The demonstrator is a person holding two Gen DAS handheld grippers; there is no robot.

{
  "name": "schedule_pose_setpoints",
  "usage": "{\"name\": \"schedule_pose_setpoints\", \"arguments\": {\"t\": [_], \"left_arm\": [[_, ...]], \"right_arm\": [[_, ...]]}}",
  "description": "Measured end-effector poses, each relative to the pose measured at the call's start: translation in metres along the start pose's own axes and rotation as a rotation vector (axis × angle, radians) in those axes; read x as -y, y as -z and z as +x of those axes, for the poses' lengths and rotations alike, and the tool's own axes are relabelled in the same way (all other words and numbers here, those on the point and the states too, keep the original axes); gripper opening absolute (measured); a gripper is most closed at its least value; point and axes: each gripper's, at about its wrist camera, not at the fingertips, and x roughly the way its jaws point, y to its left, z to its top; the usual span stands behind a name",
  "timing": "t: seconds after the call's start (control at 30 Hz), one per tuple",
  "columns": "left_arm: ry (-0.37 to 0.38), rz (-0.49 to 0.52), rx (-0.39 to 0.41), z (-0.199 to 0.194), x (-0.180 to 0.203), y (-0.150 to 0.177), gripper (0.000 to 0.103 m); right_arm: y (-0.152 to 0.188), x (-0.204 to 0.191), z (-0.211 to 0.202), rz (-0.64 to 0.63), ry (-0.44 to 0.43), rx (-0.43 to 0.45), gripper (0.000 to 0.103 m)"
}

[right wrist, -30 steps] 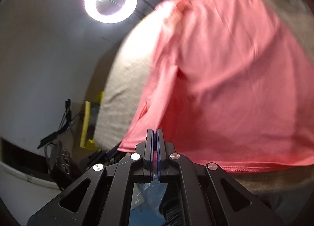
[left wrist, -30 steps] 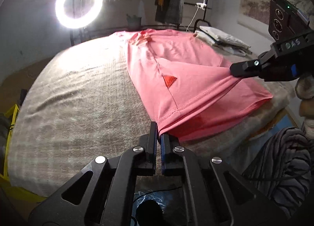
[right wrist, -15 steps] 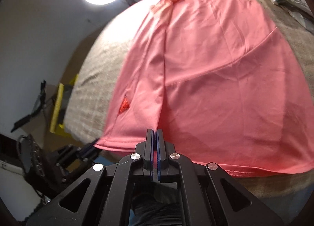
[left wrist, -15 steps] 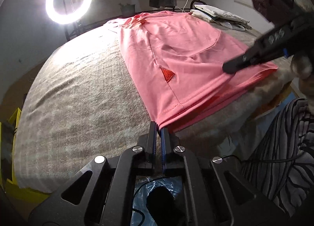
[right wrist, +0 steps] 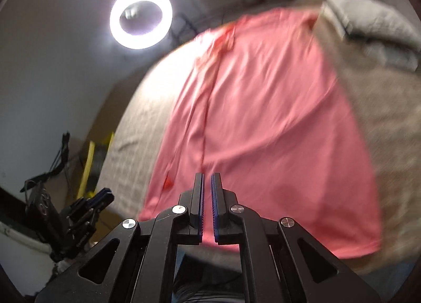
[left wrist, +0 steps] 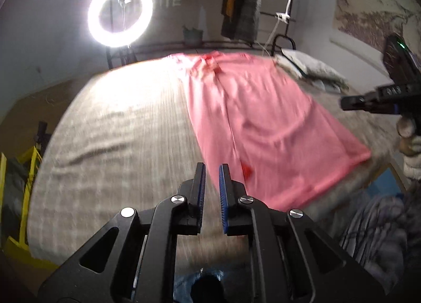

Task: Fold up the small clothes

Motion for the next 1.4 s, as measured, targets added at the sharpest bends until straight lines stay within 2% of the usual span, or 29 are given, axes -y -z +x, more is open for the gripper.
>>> {"name": "schedule_pose_setpoints", "arguments": {"t": [0.2, 0.3, 0.43, 0.5, 0.53, 0.57, 0.6, 0.73, 0.83, 0.9, 0.93, 0.97, 1.03, 1.1, 1.23, 1.4], "left_arm": [[-0.027, 0.007, 0.090, 0.014, 0.018, -0.072, 0.009], [-0.003, -0.003, 0.105, 0.021, 0.030, -0.104, 0.009], [0.033, 0.042, 0.133, 0.023, 0.063, -0.141, 0.009], [0.063, 0.075, 0.138, 0.025, 0.081, -0.149, 0.009], [0.078, 0.091, 0.133, 0.027, 0.091, -0.150, 0.009], [0.100, 0.107, 0.124, 0.031, 0.104, -0.150, 0.009], [0.122, 0.117, 0.111, 0.036, 0.114, -0.147, 0.009], [0.224, 0.144, 0.002, 0.066, 0.158, -0.117, 0.009], [0.282, 0.175, -0.107, 0.087, 0.195, -0.091, 0.009], [0.327, 0.215, -0.152, 0.094, 0.224, -0.073, 0.009], [0.347, 0.231, -0.169, 0.097, 0.236, -0.065, 0.016], [0.365, 0.243, -0.185, 0.101, 0.246, -0.058, 0.034], [0.392, 0.259, -0.208, 0.107, 0.265, -0.043, 0.053], [0.406, 0.288, -0.232, 0.114, 0.285, -0.026, 0.053], [0.396, 0.348, -0.256, 0.127, 0.314, -0.005, 0.053], [0.386, 0.366, -0.244, 0.134, 0.322, -0.001, 0.059]], "right_arm": [[-0.028, 0.030, -0.036, 0.003, 0.093, 0.158, 0.004], [-0.041, 0.049, -0.045, 0.028, 0.125, 0.196, 0.004], [-0.058, 0.069, -0.054, 0.053, 0.086, 0.193, 0.006], [-0.067, 0.076, -0.062, 0.042, 0.079, 0.201, 0.019], [-0.069, 0.078, -0.066, 0.039, 0.073, 0.212, 0.032], [-0.069, 0.078, -0.069, 0.037, 0.067, 0.223, 0.041], [-0.071, 0.081, -0.075, 0.033, 0.060, 0.244, 0.042], [-0.077, 0.097, -0.088, 0.030, 0.029, 0.272, 0.042], [-0.081, 0.116, -0.090, 0.070, 0.024, 0.268, 0.042], [-0.084, 0.129, -0.090, 0.100, 0.028, 0.262, 0.042], [-0.086, 0.135, -0.089, 0.112, 0.032, 0.258, 0.042], [-0.087, 0.141, -0.087, 0.117, 0.028, 0.255, 0.042], [-0.091, 0.150, -0.084, 0.129, 0.036, 0.244, 0.042], [-0.094, 0.157, -0.084, 0.133, 0.051, 0.243, 0.042], [-0.099, 0.174, -0.087, 0.166, 0.022, 0.255, 0.042], [-0.112, 0.189, -0.076, 0.195, -0.028, 0.241, 0.042]]}}
